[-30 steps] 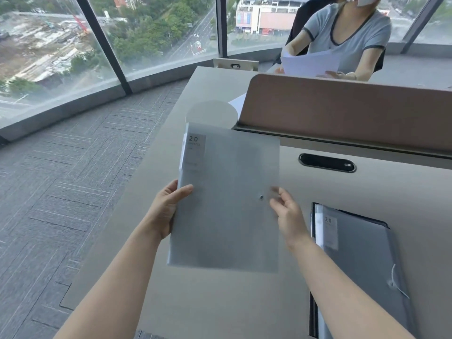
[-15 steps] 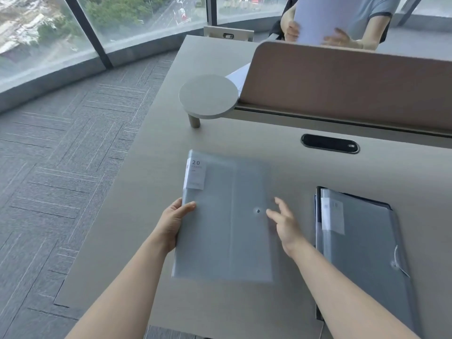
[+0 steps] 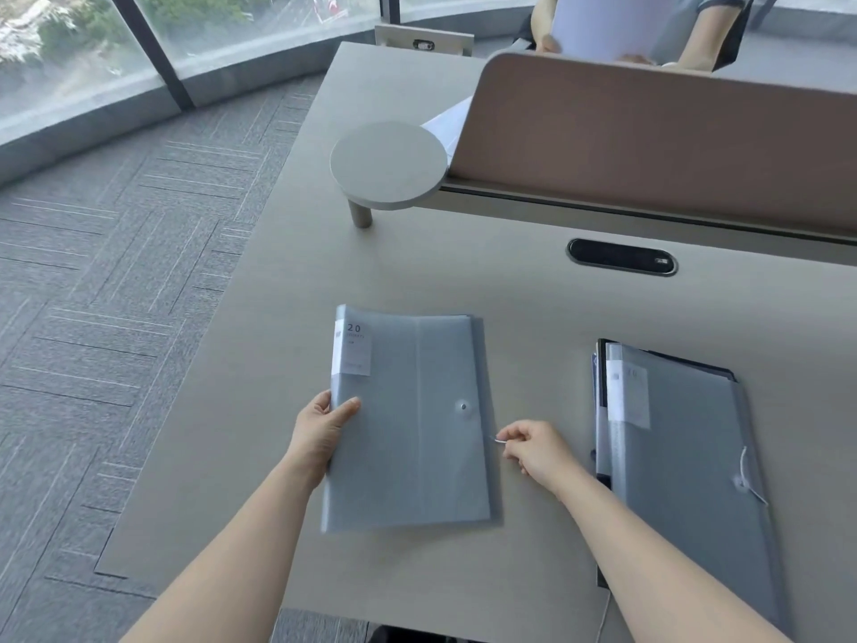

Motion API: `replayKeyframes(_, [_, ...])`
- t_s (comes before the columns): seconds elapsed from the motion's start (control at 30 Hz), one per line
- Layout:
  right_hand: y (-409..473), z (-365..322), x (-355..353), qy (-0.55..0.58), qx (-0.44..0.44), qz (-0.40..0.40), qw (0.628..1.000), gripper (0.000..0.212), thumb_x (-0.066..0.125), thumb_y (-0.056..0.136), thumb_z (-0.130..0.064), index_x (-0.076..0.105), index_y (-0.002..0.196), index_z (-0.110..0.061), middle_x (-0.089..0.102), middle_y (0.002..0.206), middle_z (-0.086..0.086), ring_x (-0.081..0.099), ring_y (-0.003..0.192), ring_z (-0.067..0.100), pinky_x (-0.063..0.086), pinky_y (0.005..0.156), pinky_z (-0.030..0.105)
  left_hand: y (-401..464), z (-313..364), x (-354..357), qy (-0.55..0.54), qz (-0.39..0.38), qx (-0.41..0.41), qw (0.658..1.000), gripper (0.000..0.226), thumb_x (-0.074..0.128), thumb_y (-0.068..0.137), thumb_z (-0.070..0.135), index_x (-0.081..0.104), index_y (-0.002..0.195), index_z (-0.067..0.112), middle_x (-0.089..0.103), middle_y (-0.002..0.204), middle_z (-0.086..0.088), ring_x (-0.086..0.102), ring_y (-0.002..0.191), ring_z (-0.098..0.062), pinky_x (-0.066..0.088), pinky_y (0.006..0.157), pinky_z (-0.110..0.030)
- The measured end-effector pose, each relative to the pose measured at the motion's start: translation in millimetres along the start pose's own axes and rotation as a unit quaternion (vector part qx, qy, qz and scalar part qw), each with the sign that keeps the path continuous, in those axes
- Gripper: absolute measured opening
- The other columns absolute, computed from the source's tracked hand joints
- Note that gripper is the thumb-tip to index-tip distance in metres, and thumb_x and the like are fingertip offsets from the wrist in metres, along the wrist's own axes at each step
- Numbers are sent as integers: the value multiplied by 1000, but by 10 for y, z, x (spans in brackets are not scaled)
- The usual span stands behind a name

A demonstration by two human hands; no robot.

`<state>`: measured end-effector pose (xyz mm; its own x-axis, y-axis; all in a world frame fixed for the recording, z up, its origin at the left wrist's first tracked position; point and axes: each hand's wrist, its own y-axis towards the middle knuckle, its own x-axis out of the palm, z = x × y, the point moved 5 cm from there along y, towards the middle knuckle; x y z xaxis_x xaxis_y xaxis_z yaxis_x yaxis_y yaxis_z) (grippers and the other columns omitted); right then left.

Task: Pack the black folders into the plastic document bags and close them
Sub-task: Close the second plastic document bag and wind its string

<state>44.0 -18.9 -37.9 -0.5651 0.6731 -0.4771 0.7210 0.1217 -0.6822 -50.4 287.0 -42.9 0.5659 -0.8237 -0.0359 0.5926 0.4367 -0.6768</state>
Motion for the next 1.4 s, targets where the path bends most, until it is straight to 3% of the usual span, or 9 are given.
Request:
replayKeyframes(0.13, [-7,-17,-60,-97,1,32,995,19,56,83,-12,68,68,-16,69,64,-1,58,60,16,43,56,25,18,-27,-26,87,61,27,994,21,72,86,18,66,105,10,73,102,-15,70,82,-26,57,75,-38])
replayKeyframes(0.23, [-20,-16,-57,-164,14,19,986,23,58,83,-22,58,63,-11,59,64,7,47,61,24,35,56,29,-3,24,-19,189,116,48,974,46,73,82,26,58,124,14,68,108,-6,67,94,-25,55,86,-42])
replayKeyframes(0.37, [-58,-24,-34,-174,28,-6,984,23,55,82,-29,53,63,-18,46,59,6,40,57,23,28,54,29,-135,184,134,436,176,158,869,60,69,81,23,50,138,21,49,135,-9,45,122,-32,42,97,-42])
replayKeyframes(0.5, [-41,-108,-70,-72,51,6,996,24,51,85,-21,55,62,-14,45,55,3,39,50,22,27,48,25,-188,223,564,579,47,273,767,67,72,80,36,48,142,28,37,156,-4,28,144,-28,28,111,-40])
replayKeyframes(0.67, [72,-254,-71,-26,83,-21,996,20,49,84,-7,56,66,-13,52,55,3,38,43,20,27,40,21,-164,75,893,668,-79,248,698,82,66,83,53,24,152,39,4,167,2,-2,153,-26,2,123,-43])
replayKeyframes(1.0, [419,-623,84,-40,70,19,997,22,51,80,-7,62,62,-11,67,62,4,48,47,22,39,50,26,-84,-4,872,671,-76,243,696,81,64,82,58,23,151,47,0,167,8,-4,153,-22,-2,123,-42])
replayKeyframes(1.17, [523,-810,218,-129,32,20,991,25,48,86,-8,71,91,-1,76,92,13,69,86,31,54,72,32,-79,-10,869,669,-75,247,697,80,63,82,59,23,150,47,0,167,9,-4,153,-21,-1,122,-41])
replayKeyframes(1.23, [532,-906,306,-163,-6,16,986,24,48,89,-9,71,92,-2,74,98,16,69,96,32,54,80,33,-74,-14,862,666,-74,248,700,80,64,82,59,24,150,47,1,166,9,-3,153,-21,0,122,-41])
replayKeyframes(1.4, [410,-1075,535,-253,-75,5,965,25,48,96,-18,70,88,-8,72,105,15,65,102,33,44,74,28,-63,-27,849,661,-77,244,706,82,65,81,58,23,151,47,-1,167,10,-4,153,-20,-1,123,-41])
